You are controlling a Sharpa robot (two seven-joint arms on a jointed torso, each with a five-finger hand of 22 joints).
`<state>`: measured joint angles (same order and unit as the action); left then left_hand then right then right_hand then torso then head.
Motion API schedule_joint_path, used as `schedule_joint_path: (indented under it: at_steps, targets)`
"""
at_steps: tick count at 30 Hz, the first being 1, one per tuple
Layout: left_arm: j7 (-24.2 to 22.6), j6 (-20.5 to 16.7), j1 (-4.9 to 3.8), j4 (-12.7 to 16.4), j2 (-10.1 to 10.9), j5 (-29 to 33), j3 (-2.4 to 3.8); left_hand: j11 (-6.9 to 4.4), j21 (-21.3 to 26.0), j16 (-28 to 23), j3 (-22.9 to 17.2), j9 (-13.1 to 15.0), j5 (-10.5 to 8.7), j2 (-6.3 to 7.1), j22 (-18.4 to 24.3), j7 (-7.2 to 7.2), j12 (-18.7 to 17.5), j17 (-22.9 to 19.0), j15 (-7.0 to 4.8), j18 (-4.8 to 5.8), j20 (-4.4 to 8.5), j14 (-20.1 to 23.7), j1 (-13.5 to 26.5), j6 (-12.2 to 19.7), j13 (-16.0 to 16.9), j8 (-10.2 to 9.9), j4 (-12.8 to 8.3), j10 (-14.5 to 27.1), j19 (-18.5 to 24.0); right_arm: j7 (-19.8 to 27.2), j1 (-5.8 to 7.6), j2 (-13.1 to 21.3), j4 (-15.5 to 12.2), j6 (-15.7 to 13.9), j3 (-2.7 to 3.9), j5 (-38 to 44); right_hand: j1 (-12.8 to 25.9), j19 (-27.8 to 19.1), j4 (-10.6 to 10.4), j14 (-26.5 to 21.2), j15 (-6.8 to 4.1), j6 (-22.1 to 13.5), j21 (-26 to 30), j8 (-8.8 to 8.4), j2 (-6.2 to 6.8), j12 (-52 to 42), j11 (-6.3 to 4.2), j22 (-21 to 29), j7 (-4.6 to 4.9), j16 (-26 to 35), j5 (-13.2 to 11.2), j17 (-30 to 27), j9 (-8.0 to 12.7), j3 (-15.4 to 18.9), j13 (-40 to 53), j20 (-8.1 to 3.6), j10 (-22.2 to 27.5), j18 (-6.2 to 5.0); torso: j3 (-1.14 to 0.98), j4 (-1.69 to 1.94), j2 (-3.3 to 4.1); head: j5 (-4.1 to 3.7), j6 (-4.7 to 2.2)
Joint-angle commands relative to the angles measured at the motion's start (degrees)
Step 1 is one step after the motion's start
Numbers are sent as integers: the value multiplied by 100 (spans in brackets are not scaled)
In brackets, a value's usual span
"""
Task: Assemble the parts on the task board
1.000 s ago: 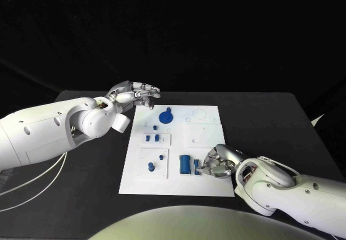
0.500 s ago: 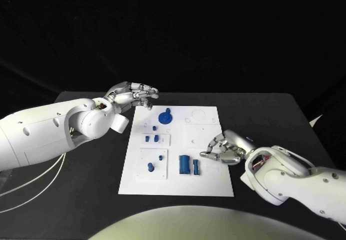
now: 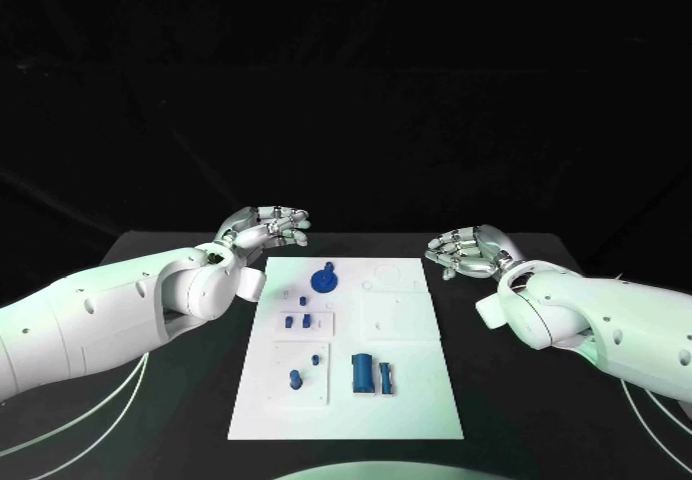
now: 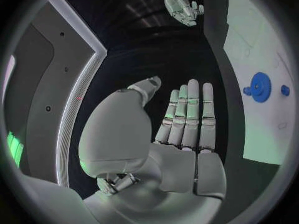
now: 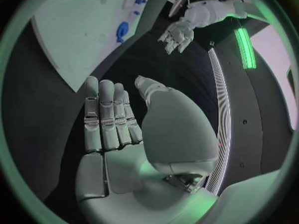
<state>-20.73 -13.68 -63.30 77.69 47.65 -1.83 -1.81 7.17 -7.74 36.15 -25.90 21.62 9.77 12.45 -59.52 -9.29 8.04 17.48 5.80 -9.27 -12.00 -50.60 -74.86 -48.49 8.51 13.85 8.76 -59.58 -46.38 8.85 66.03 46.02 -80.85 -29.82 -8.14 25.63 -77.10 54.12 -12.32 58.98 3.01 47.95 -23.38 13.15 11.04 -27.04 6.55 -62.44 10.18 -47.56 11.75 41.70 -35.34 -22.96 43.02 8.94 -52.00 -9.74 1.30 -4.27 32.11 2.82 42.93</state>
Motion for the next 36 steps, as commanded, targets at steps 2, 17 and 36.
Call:
schedule_joint_path:
  at_steps: [2, 17, 36]
  targets:
    - [-487, -494, 46, -398, -256, 735, 8, -29, 427, -971, 168, -108, -6, -30, 739, 9, -317, -196, 134, -106, -203, 474, -114, 233, -230, -128, 76, 353, 461, 1141, 32, -425, 838, 821, 27, -1790, 56, -189, 266, -283, 198, -196, 770, -169, 96, 1034, 178, 839, 124, 1241, 39, -820, 431, -483, -1427, 218, -67, -75, -14, -21, -123, 18, -281]
    - [-390, -883, 140, -277, -407, 423, 42, -717, 774, -3615, 2590, -2162, -977, -1245, 5952, 929, -804, -1748, -580, 927, 1200, 5060, 7486, 4849, -851, -1385, -876, 5958, 4638, 1101, -115, -576, 789, 41, 234, -1610, 7710, -5412, 1232, -5898, -301, -4795, 2338, -1315, -1104, 2704, -655, 6244, -1018, 4756, -1175, -4170, 3534, 2296, -4302, -894, 5200, 974, -79, 218, -101, -144, -603]
    - [-905, -3039, 314, 1222, -297, 184, 181, -717, 774, -3615, 2590, -2162, -977, -1245, 5952, 929, -804, -1748, -580, 927, 1200, 5060, 7486, 4849, -851, -1385, -876, 5958, 4638, 2095, -587, -133, -911, -1430, 814, -2563, 7710, -5412, 1232, -5898, -301, -4795, 2338, -1315, -1104, 2704, -655, 6244, -1018, 4756, -1175, -4170, 3534, 2296, -4302, -894, 5200, 974, -130, 427, -93, -282, -856]
